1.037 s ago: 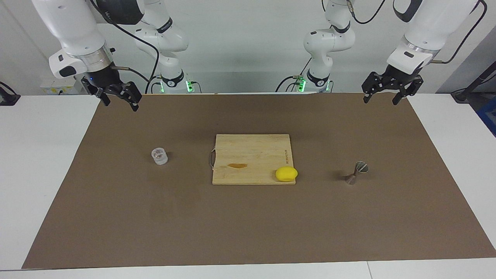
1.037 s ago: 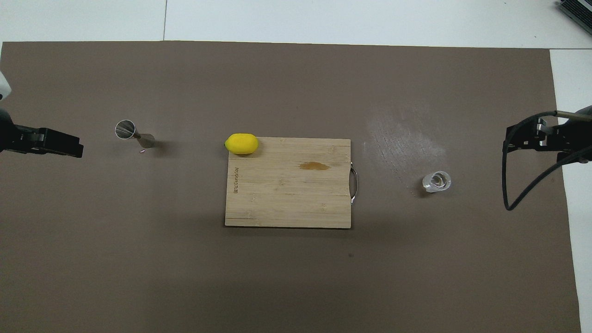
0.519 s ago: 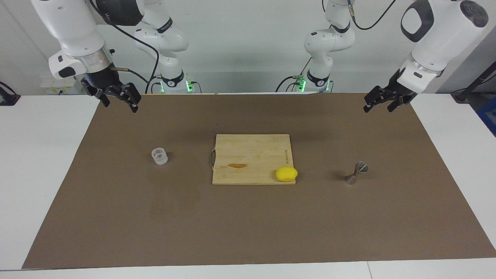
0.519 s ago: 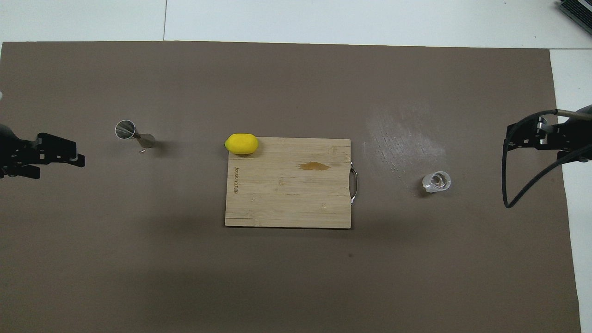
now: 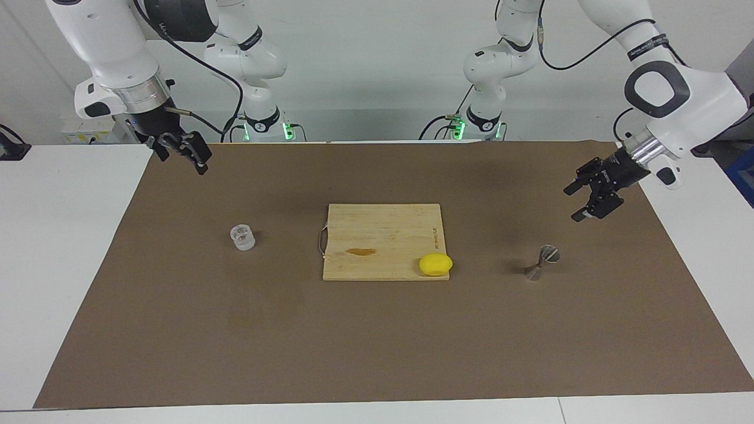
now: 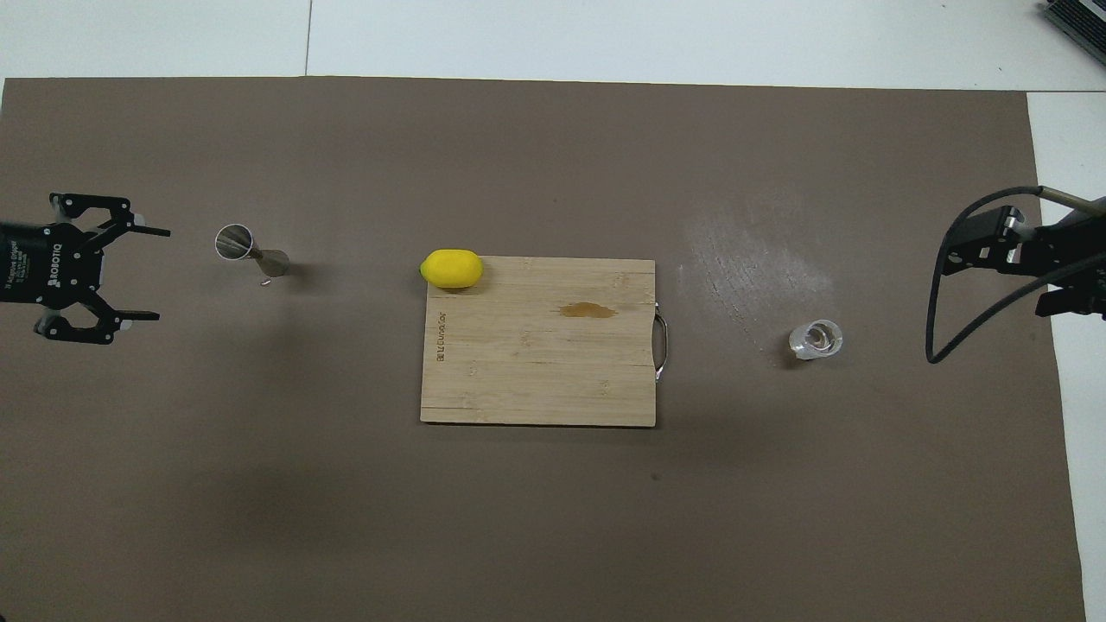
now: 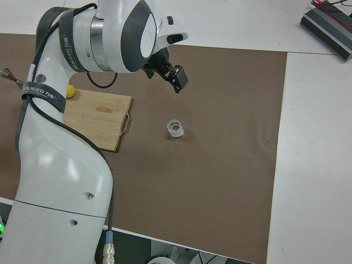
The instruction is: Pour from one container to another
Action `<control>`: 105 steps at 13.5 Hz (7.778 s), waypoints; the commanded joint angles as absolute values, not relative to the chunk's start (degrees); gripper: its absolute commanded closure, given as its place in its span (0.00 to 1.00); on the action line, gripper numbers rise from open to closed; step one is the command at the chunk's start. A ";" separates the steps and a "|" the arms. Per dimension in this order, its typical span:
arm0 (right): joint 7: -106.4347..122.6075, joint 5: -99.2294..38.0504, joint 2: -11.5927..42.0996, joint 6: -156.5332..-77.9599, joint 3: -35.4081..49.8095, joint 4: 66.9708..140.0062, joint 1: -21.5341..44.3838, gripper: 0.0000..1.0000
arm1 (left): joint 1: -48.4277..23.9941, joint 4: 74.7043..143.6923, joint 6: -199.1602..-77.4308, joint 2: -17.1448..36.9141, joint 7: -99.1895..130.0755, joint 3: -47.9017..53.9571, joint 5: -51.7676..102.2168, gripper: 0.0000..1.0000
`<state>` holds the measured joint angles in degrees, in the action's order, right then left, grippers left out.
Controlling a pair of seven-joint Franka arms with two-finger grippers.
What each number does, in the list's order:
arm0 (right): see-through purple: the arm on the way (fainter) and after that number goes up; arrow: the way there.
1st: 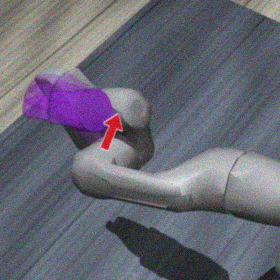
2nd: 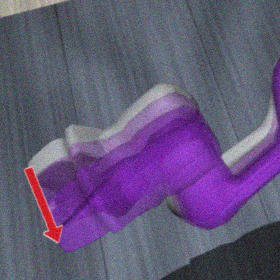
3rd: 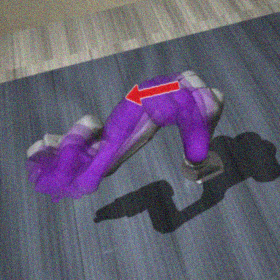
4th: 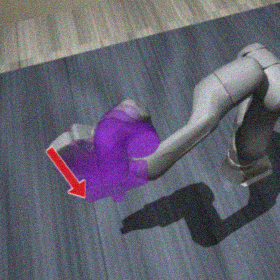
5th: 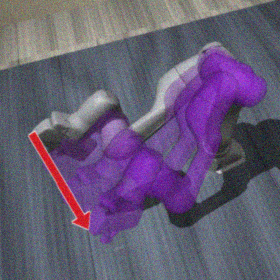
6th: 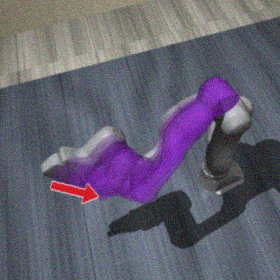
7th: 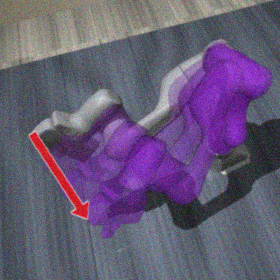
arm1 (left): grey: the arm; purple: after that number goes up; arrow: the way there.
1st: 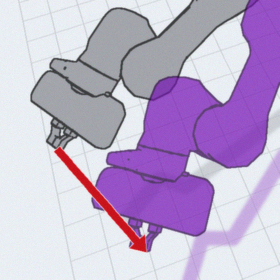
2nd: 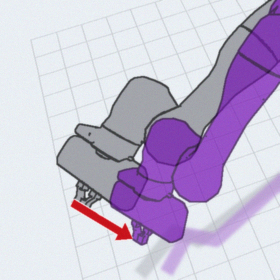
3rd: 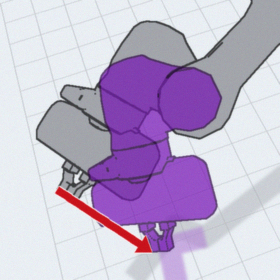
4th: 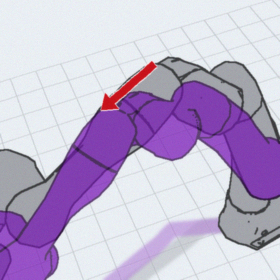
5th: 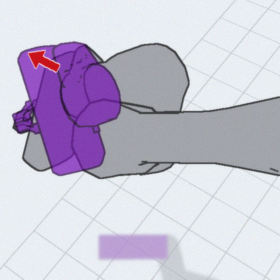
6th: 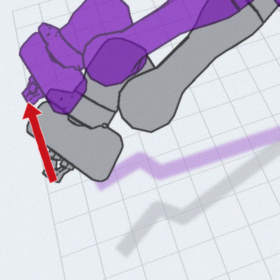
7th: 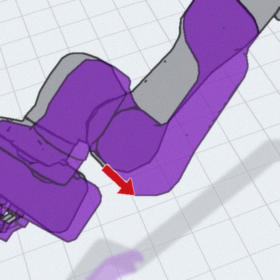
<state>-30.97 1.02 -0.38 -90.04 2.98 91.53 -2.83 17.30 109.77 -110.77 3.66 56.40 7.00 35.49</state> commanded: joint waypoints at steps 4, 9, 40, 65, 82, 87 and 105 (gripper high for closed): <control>-54.89 -7.54 -0.97 -94.47 3.52 97.64 -7.38 0.00 | 19.06 119.69 -127.33 4.13 79.16 7.65 58.49 0.00; -69.43 -16.59 -0.44 -97.90 3.34 104.48 -12.11 0.00 | 21.09 125.66 -126.56 4.22 70.00 7.73 73.87 0.00; -42.80 -42.80 19.69 -111.62 3.60 119.00 -20.48 0.00 | 19.60 131.31 -128.06 11.43 33.57 10.37 111.80 0.27; -40.52 -46.67 20.04 -112.15 3.52 118.83 -17.49 0.16 | 18.98 122.98 -144.74 8.61 44.74 34.25 122.95 1.00; -44.03 -46.85 19.69 -109.34 3.52 117.07 -19.16 1.00 | -17.02 105.39 -163.04 20.47 42.19 24.64 132.01 1.00; -47.18 -46.76 15.83 -110.39 3.43 117.07 -17.93 1.00 | -17.93 105.38 -160.14 22.59 37.98 22.59 126.65 1.00; -66.33 -46.67 9.66 -118.04 3.60 114.01 -7.74 1.00 | -19.51 112.85 -155.57 20.57 34.01 22.24 127.00 0.00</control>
